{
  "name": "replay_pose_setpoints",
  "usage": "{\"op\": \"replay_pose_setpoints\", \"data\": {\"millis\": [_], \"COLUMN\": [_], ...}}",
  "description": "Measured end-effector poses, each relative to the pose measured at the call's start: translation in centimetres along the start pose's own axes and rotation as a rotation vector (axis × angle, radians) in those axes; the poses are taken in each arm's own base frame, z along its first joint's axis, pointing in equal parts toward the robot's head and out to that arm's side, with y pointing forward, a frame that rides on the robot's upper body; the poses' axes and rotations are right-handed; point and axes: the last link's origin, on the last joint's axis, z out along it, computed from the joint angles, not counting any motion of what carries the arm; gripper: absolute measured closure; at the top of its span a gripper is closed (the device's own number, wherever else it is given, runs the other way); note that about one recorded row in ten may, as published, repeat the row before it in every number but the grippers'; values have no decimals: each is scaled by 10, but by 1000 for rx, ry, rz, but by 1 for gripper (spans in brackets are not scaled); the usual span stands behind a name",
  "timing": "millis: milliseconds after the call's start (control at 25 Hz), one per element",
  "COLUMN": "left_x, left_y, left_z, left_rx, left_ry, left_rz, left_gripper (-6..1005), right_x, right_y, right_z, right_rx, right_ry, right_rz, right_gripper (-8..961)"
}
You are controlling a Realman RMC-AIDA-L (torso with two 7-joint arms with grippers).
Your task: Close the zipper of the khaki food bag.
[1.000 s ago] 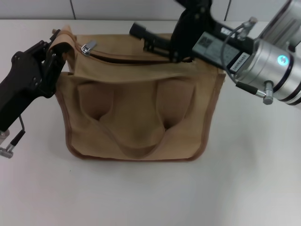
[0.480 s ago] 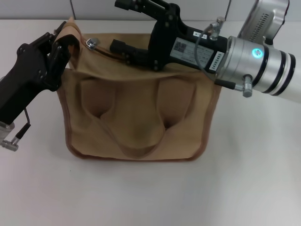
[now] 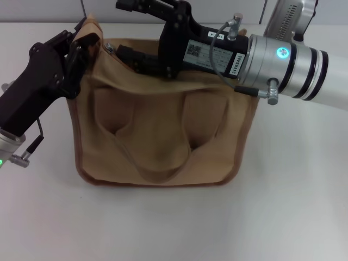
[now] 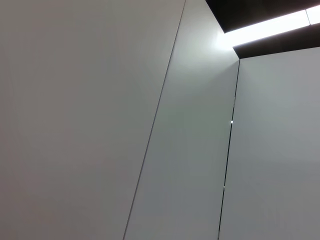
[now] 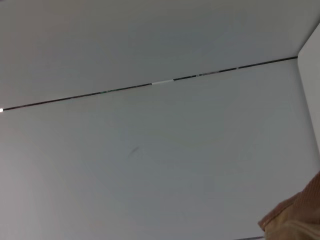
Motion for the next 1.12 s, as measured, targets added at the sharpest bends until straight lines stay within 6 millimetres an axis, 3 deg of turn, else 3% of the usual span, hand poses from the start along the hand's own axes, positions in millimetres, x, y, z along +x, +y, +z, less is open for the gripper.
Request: {"op": "replay_pose_setpoints", "data": {"millis": [560,1120], "left_x": [-4,-4], "left_y": [-5,-4], "left_z": [14,14], "left_rx": [1,-2], "left_ry": [-16,-7], "left_rz": [-3,-6], "left_gripper": [922,922], "right_x": [-6,-4], "right_y": [11,3], "right_z": [6,3], "right_rx": [-10,23], "right_ry": [-1,1], "right_rz": [-52,-70], "right_gripper": [131,132]}}
